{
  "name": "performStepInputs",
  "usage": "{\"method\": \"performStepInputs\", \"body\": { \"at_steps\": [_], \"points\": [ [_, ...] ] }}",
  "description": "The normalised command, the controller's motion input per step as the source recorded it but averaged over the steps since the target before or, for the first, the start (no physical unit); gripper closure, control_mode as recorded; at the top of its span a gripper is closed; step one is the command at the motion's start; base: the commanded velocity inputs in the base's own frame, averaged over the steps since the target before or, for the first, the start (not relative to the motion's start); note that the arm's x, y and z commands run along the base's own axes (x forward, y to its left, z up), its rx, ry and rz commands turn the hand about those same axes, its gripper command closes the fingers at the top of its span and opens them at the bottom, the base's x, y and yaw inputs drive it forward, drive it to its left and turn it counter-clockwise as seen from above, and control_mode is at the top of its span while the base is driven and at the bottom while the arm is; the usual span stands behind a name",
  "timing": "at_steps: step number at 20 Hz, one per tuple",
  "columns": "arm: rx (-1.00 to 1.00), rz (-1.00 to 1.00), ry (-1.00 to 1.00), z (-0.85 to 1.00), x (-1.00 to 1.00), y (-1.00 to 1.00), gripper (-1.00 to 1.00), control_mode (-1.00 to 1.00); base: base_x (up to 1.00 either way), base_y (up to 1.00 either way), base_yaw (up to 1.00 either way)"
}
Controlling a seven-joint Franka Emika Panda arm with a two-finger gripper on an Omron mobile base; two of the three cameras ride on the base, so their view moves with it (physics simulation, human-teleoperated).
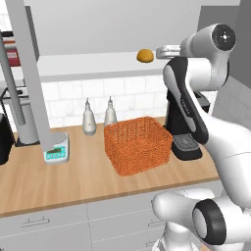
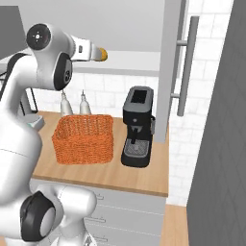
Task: Open the cabinet, pick up the bread from the cabinet and place it in the basket. Then move the basket to the dining counter.
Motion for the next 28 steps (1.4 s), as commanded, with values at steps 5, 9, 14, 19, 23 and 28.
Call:
{"method": "performStepInputs", "body": {
  "at_steps": [5, 9, 14, 19, 23, 28],
  "points": [
    [0.00, 0.05, 0.08, 0.02, 0.21, 0.00, -1.00, -1.00, 0.00, 0.00, 0.00],
    [0.00, 0.06, 0.04, -0.11, 0.19, 0.00, -1.00, -1.00, 0.00, 0.00, 0.00],
    [0.00, 0.04, 0.00, -0.21, 0.39, 0.00, -1.00, -1.00, 0.00, 0.00, 0.00],
    [0.00, 0.00, 0.01, -0.23, 0.59, 0.07, -1.00, -1.00, 0.00, 0.00, 0.00],
    [0.00, 0.00, 0.10, -0.13, 0.74, 0.06, -1.00, -1.00, 0.00, 0.00, 0.00],
    [0.00, 0.00, 0.06, -0.06, 0.61, 0.00, -1.00, -1.00, 0.00, 0.00, 0.00]
  ]
}}
